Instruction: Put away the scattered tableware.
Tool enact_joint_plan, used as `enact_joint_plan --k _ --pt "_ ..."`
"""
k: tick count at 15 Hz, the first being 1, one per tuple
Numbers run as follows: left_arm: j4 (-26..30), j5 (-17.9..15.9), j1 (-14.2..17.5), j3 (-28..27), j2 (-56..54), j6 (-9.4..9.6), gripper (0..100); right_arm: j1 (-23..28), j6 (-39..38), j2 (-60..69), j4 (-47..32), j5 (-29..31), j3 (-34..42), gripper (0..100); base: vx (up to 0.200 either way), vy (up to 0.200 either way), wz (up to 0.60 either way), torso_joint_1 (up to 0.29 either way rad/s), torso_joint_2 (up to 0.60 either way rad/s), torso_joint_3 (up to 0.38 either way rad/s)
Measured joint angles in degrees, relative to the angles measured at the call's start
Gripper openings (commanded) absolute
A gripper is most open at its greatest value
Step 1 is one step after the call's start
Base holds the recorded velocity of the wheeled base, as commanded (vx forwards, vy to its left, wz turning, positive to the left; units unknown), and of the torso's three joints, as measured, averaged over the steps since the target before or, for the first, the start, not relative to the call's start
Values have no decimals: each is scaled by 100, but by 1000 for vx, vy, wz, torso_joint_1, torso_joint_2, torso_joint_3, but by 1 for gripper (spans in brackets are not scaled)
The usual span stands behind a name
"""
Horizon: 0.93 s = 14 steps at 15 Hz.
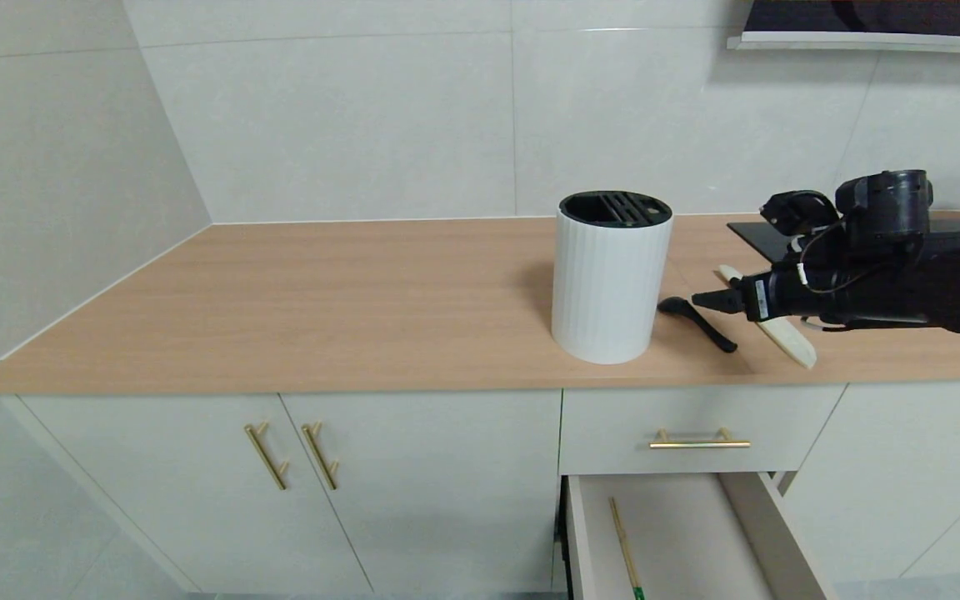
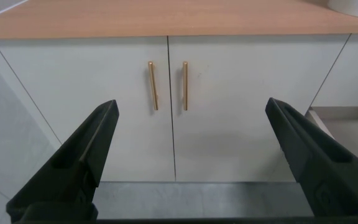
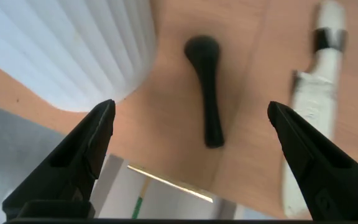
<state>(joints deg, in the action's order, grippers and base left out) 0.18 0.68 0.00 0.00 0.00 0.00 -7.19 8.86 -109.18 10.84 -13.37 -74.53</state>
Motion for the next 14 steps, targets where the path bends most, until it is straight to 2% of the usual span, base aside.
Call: enact_joint_plan --k 6,14 --pt "0 0 0 0 0 0 100 201 167 -796 1130 -66 155 100 0 0 0 0 0 0" --pt "0 0 0 0 0 0 100 347 172 -1401 1504 -26 55 100 0 0 0 0 0 0"
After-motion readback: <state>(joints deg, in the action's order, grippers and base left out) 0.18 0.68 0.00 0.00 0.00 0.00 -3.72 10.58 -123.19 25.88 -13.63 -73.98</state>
